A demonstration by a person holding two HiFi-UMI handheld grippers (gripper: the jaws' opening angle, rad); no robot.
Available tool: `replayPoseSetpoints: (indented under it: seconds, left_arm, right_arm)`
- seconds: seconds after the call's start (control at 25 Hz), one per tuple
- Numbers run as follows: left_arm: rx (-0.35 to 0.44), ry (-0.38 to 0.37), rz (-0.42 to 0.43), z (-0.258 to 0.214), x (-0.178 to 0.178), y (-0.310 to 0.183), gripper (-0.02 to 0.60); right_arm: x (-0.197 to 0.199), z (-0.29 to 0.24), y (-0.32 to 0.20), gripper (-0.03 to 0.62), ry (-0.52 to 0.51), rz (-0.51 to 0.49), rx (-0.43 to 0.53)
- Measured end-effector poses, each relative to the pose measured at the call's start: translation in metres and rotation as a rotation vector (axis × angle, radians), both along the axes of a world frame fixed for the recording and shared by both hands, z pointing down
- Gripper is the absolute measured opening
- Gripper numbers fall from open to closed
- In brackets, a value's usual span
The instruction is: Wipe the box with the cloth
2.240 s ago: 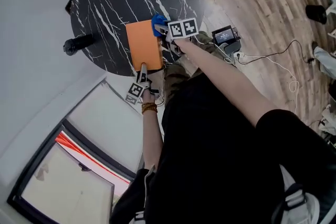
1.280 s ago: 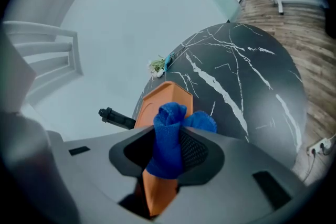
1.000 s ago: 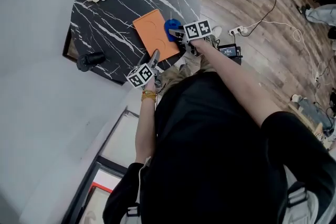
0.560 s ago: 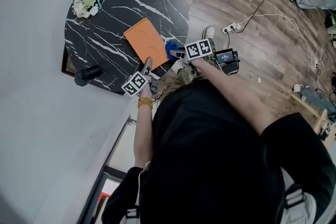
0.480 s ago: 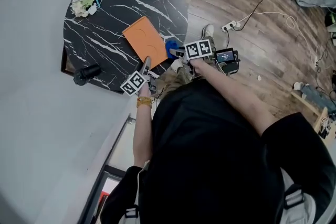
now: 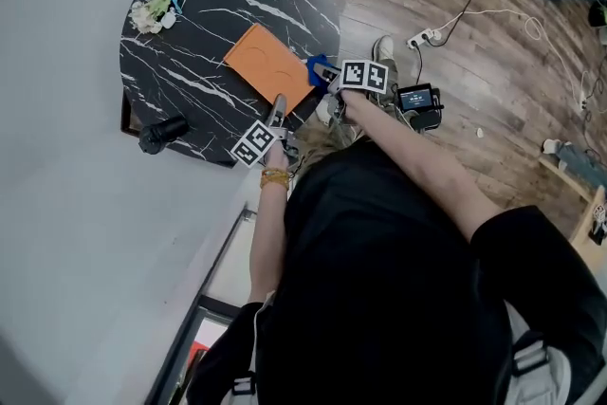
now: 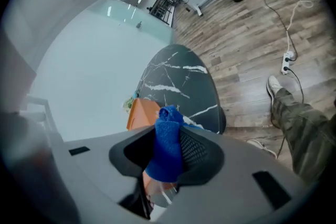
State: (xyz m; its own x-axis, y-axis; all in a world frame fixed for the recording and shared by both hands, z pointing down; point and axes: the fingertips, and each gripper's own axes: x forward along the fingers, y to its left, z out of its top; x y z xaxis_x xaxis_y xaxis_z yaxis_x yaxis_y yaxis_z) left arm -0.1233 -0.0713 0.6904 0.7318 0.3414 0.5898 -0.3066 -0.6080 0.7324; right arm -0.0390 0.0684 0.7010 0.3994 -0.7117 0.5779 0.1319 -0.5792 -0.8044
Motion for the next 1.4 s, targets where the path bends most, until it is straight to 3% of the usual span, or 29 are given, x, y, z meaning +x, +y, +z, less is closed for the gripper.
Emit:
replayPoseSetpoints:
  seconds: [0.16, 0.36, 0.48, 0.72, 0.96, 1.08, 1.2, 1.28, 1.4]
  left_arm:
    - [-0.097, -0.007, -0.018, -0.004, 0.010, 0.026, 0.235]
    - [-0.112, -0.034, -0.023, 0.002, 0.014, 0.032, 0.235]
    - [-0.122, -0.035, -0.021, 0.003, 0.015, 0.032, 0.235]
    - [-0.152, -0.045, -0.008, 0.005, 0.012, 0.032, 0.233]
    - [-0.195, -0.030, 0.023, 0.001, 0.010, 0.036, 0.233]
    - [-0.262, -0.014, -0.010, 0.002, 0.009, 0.034, 0.235]
    - [-0.343, 0.032, -0.003, -0.002, 0.007, 0.035, 0.235]
    - [-0.423, 0.097, 0.043, -0.017, 0.005, 0.042, 0.235]
    - [-0.564, 0.207, 0.096, -0.051, -0.004, 0.049, 0.244]
  right_arm:
    - [0.032, -0.002, 0.024, 0.114, 0.016, 0.148, 0.038]
    - [0.020, -0.012, 0.030, 0.114, 0.058, 0.134, 0.000]
    - [0.011, -0.012, 0.031, 0.114, 0.047, 0.184, 0.022]
    - [-0.009, -0.014, 0.023, 0.114, 0.019, 0.193, 0.060]
    - [-0.049, -0.015, -0.008, 0.114, -0.034, 0.033, 0.115]
    - [-0.056, -0.016, -0.017, 0.114, -0.042, -0.024, 0.134]
    - [-0.076, -0.025, -0.031, 0.114, -0.051, -0.170, 0.213]
    - [-0.093, -0.039, -0.040, 0.114, -0.011, -0.291, 0.289]
    - [-0.104, -0.071, -0.048, 0.114, 0.175, -0.513, 0.347]
